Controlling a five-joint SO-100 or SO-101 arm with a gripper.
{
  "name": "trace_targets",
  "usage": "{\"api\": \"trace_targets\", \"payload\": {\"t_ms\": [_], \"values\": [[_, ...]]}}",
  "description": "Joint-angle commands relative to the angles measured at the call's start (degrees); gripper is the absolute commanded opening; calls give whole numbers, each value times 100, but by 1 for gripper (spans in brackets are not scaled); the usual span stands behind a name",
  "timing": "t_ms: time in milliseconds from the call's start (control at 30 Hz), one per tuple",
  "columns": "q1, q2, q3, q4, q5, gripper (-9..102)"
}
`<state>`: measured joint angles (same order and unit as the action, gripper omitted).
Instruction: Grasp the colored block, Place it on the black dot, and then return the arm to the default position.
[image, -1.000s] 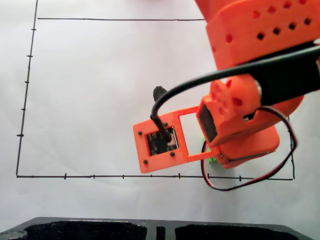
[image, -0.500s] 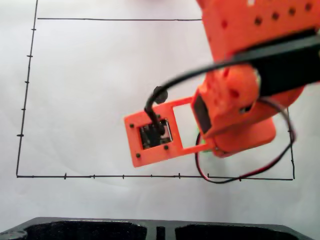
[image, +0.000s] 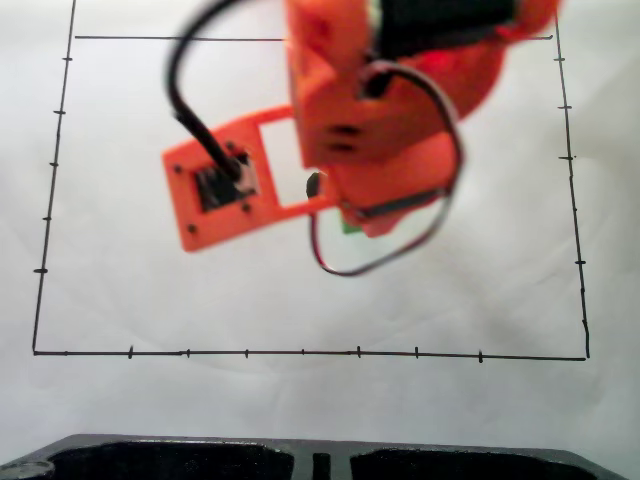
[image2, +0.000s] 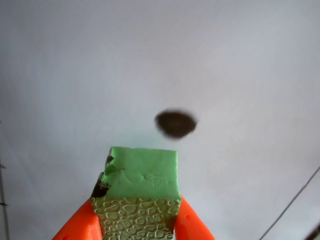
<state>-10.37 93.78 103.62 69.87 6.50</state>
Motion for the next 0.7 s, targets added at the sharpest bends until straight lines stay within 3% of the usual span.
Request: {"api": "trace_targets", "payload": {"t_ms": [0,667], "values": [[237,571,316,-105,-149,9],[729,387,958,-817,-536,9]]}}
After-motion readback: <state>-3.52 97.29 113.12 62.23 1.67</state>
